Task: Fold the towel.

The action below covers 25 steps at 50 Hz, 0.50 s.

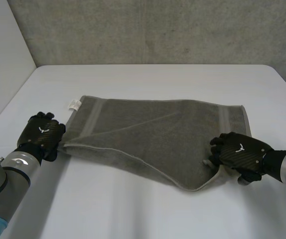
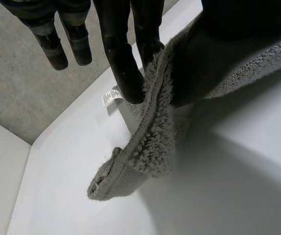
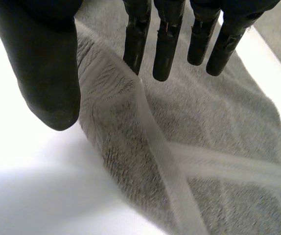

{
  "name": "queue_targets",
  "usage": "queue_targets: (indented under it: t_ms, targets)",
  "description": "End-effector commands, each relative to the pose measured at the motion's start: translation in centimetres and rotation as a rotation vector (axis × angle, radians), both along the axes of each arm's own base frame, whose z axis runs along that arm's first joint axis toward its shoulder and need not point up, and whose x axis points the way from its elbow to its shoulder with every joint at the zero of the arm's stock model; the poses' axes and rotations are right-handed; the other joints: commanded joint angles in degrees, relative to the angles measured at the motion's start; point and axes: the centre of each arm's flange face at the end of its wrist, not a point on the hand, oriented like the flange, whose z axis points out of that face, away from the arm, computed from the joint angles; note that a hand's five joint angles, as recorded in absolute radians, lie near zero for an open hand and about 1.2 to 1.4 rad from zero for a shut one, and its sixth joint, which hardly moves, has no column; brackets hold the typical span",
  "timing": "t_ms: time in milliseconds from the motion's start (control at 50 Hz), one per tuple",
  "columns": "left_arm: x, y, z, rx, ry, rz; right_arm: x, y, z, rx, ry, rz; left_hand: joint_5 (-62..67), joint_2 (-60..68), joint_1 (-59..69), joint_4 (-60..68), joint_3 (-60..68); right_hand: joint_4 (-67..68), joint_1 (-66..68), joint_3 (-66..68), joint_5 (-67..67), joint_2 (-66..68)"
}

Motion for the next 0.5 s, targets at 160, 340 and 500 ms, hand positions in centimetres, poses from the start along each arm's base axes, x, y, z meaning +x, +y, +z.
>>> queue_targets:
  t_ms: [160, 340, 500]
  targets:
    - [0.0, 0.0, 0.1, -0.002, 0.001, 0.0, 2.3, 1.8, 1.1, -0.049, -0.015, 0.105, 3.57, 2.51, 5.34, -3.36, -2.98, -4.37, -3.88, -2.49, -1.13, -4.07]
    - [0.1, 0.0, 0.0, 0.0, 0.001, 0.001, 2.7, 2.0, -0.4, -0.046, 0.044, 0.153, 3.57, 2.51, 5.34, -3.36, -2.98, -4.37, -3.55, -2.49, -0.8, -3.74]
    - [0.0, 0.1, -0.1, 0.004, 0.0, -0.002, 2.6, 2.0, -0.9, -0.07, 0.083, 0.173, 3.57, 2.51, 5.34, -3.36, -2.98, -4.37, -3.54, -2.49, -0.8, -3.74]
